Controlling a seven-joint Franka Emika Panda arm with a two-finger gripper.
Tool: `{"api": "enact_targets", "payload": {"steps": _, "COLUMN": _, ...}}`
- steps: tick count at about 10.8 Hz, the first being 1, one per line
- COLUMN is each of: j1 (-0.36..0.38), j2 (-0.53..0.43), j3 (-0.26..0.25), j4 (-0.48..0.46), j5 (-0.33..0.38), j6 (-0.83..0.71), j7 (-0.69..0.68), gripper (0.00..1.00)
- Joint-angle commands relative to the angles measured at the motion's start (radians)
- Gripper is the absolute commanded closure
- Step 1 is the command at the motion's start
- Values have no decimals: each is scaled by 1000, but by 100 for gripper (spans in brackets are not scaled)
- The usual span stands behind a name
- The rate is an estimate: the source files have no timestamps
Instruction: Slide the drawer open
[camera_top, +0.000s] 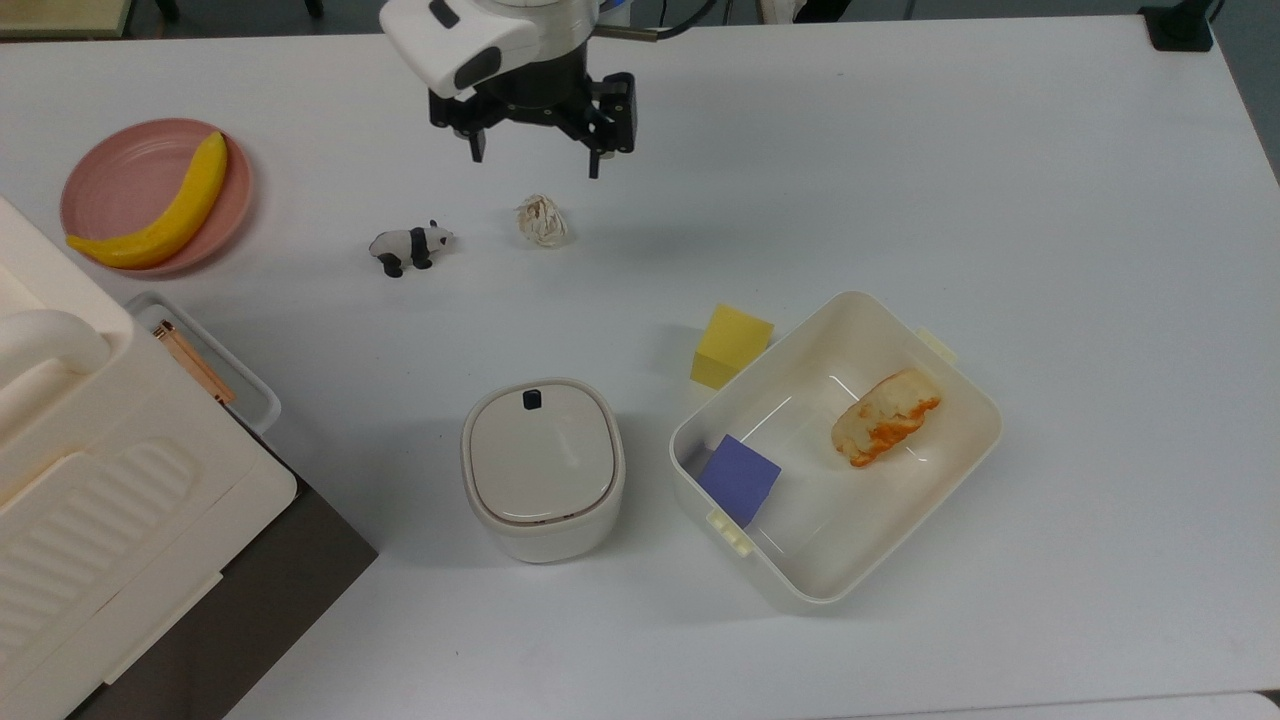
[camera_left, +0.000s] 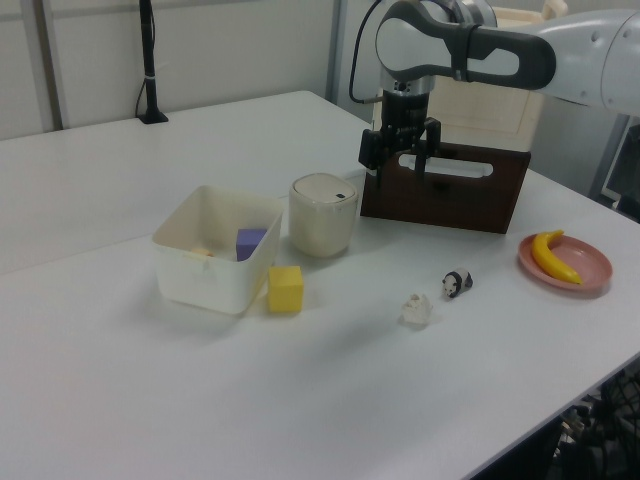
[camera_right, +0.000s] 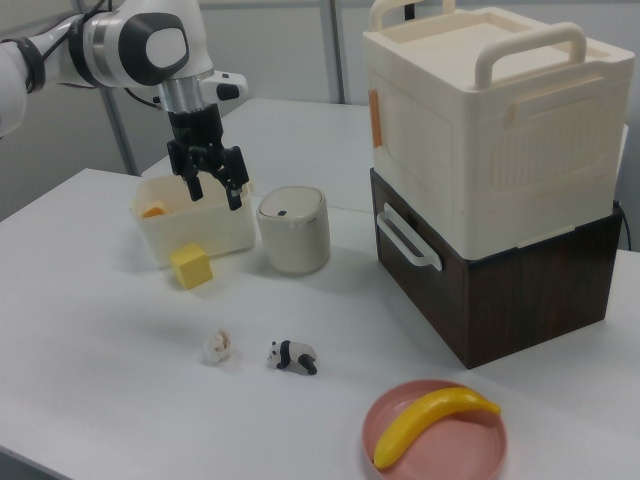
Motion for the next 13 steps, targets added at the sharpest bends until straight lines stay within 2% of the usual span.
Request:
{"api": "enact_targets", "payload": {"steps": 1, "j1": -4, "j2": -10, "j3": -6, "j4": -19, "j5": -7, "j6": -7, "j7": -22, "gripper": 0}}
{"api": "enact_targets", "payload": {"steps": 13, "j1": -5, "j2": 16, "j3": -5, "j4": -24, "j5": -17, "j6": 51, "j7": -47, "gripper": 0}}
